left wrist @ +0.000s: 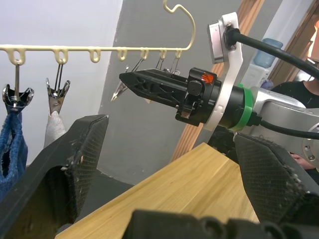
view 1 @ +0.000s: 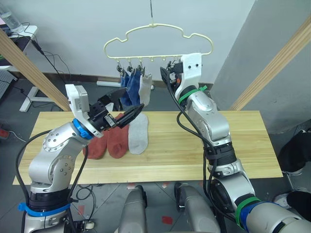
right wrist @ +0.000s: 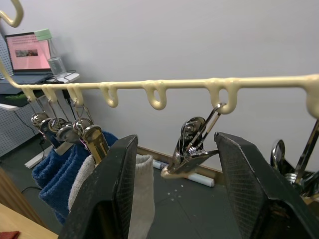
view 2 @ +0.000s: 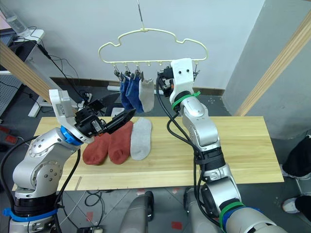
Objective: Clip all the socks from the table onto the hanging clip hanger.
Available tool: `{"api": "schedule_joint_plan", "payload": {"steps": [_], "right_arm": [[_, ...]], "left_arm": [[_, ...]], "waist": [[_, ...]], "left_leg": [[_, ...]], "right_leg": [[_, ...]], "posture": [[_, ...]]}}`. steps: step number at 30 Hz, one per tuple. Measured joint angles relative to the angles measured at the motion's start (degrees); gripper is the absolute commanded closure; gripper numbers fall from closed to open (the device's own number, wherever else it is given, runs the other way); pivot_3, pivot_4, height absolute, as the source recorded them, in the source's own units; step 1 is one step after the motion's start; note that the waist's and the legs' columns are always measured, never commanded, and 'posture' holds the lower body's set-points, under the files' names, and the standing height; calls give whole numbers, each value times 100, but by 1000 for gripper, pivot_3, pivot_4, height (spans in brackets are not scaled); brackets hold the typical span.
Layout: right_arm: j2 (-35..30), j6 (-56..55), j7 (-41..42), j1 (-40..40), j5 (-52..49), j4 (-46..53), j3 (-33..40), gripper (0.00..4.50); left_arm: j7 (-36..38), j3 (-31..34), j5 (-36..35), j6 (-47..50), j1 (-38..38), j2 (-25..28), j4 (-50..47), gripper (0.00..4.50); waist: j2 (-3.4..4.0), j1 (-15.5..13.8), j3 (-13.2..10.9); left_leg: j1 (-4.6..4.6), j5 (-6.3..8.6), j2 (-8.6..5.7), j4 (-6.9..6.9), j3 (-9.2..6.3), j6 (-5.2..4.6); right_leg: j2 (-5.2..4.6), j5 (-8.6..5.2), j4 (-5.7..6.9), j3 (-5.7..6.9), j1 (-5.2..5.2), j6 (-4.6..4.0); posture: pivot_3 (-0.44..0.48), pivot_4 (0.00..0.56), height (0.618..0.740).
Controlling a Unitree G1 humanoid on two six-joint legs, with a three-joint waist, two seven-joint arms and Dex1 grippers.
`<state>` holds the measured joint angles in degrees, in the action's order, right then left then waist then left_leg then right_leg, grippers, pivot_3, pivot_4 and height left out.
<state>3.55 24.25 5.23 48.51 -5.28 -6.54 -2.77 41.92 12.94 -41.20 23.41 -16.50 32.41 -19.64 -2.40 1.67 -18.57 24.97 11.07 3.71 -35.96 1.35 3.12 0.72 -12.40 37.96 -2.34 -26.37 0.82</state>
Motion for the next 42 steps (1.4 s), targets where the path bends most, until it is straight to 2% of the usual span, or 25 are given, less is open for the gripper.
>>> {"api": "schedule_joint_plan", "payload": {"steps": [12,42], "right_arm": [[-30,-43,-166,13,67,-24,50,1939],[212,-42,-123,171,-61,-253,111,1939]], "left_arm": [[-325,-259,71,265,-355,-78,-214,0],[-367,-225,72,351,-287,-114,-287,0]], "waist": [[0,5,0],[0,-1,0]], "left_leg": [[0,0,0,0,0,0],[0,0,0,0,-1,-1]], "right_leg": [[0,0,-1,-1,1,0],[0,0,-1,1,1,0]], "posture": [[20,316,740],[37,313,740]]}}
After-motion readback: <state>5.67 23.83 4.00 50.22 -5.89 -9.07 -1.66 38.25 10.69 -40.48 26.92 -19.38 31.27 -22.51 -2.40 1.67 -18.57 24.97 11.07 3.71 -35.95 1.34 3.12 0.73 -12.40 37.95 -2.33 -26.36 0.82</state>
